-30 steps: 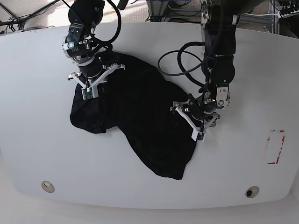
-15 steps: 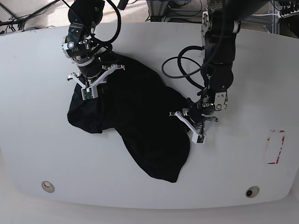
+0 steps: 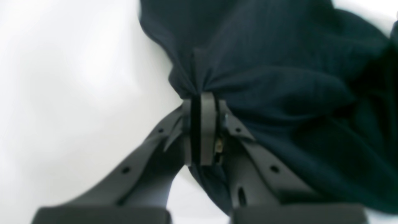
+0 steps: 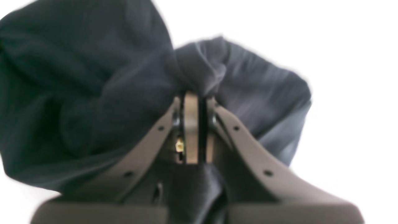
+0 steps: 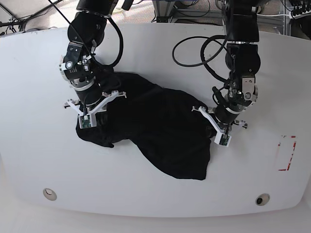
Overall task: Fold the T-shirt properly
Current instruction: 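Lift the shirt with both grippers and pull the grippers apart, then lay the shirt flat by dragging both grippers back across the table, then release the shirt and move both grippers to its hem corners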
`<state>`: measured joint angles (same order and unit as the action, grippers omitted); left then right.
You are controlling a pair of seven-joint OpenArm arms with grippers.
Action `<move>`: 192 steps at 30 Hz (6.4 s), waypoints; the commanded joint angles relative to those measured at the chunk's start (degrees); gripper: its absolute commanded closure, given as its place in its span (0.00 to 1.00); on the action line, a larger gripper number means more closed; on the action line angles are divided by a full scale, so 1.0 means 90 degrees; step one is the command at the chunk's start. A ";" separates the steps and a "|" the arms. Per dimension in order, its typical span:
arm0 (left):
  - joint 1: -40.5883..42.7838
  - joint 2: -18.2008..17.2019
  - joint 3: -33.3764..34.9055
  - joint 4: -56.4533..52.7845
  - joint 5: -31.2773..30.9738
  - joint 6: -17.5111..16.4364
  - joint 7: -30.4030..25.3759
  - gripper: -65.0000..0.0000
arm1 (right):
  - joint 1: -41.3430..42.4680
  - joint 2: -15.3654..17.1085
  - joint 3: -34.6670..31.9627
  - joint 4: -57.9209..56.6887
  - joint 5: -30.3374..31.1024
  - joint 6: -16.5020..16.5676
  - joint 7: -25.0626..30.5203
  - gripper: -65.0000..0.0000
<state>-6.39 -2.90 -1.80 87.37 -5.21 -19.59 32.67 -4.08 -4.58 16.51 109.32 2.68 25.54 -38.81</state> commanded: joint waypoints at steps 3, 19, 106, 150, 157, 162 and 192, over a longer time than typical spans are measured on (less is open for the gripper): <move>-0.0105 -0.0269 -0.0352 0.1032 -0.0061 -0.0045 0.0185 1.00 | 0.0702 0.0260 -0.0013 0.0147 0.0079 0.0010 0.0009 1.00; -0.1541 -0.0631 -0.0625 0.2155 -0.0002 -0.0045 0.1142 1.00 | 0.2919 0.0768 -0.0052 -0.0137 0.0059 0.0058 -0.0450 1.00; 0.3909 -0.1432 -0.2110 0.3044 -0.0002 -0.1305 0.2441 1.00 | -0.1330 -0.0317 0.2517 0.0528 0.0127 0.0478 -0.1778 1.00; 0.1624 -0.1402 -0.2432 0.2956 -0.0002 -0.1491 0.2461 0.57 | 0.1669 0.2067 0.2507 -0.2627 0.2589 0.0478 -0.1915 0.22; 0.1624 -0.1402 -0.2422 0.2956 -0.0002 -0.1491 0.2461 0.57 | 0.2626 0.2751 0.1911 -0.4923 0.2491 0.0478 -0.1056 0.28; 0.1633 -0.1402 -0.2422 0.2946 -0.0002 -0.1491 0.2461 0.57 | 0.2919 0.2985 0.1267 -0.6144 0.2491 0.0478 -0.0313 0.28; -0.1180 -0.1168 -0.2647 -0.0258 -0.0022 -0.0621 0.2383 0.23 | 0.2890 0.2575 0.0544 -0.6691 0.2491 0.0478 0.0136 1.00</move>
<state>-14.52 -12.82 -25.50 87.96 -4.80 -25.30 55.61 20.97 17.78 21.37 48.56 25.65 29.87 -37.17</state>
